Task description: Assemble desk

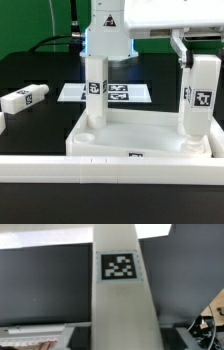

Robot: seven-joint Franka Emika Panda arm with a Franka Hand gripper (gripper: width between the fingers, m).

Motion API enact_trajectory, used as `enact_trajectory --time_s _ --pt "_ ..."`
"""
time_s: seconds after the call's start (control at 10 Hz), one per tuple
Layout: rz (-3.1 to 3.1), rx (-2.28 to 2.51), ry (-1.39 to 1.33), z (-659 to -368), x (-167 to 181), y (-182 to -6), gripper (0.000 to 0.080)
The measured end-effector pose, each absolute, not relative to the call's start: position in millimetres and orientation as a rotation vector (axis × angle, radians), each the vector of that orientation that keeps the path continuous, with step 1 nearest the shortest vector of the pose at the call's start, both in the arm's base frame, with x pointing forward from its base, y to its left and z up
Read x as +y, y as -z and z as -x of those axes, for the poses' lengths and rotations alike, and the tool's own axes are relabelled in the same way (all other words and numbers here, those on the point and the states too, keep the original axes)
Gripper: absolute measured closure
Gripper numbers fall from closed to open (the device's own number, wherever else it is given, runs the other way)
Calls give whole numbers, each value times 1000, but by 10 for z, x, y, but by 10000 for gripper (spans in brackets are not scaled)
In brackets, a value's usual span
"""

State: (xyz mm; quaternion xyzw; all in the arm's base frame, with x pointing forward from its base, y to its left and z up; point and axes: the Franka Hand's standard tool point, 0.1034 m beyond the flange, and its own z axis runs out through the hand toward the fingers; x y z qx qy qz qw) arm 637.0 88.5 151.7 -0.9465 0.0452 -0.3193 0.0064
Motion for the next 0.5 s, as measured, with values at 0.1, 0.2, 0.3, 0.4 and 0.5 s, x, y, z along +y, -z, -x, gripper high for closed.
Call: enact_trajectory --time_s 0.1,0.2,0.3,0.4,0.5 --pt "2963 142 998 -6368 882 -1510 508" --pt "2963 141 998 -6368 881 -1508 508" --pt "2963 141 997 -6367 881 -1506 508" --pt "2962 140 1001 -6359 885 -1506 508" --pt "2959 136 1005 -6327 899 -1499 508"
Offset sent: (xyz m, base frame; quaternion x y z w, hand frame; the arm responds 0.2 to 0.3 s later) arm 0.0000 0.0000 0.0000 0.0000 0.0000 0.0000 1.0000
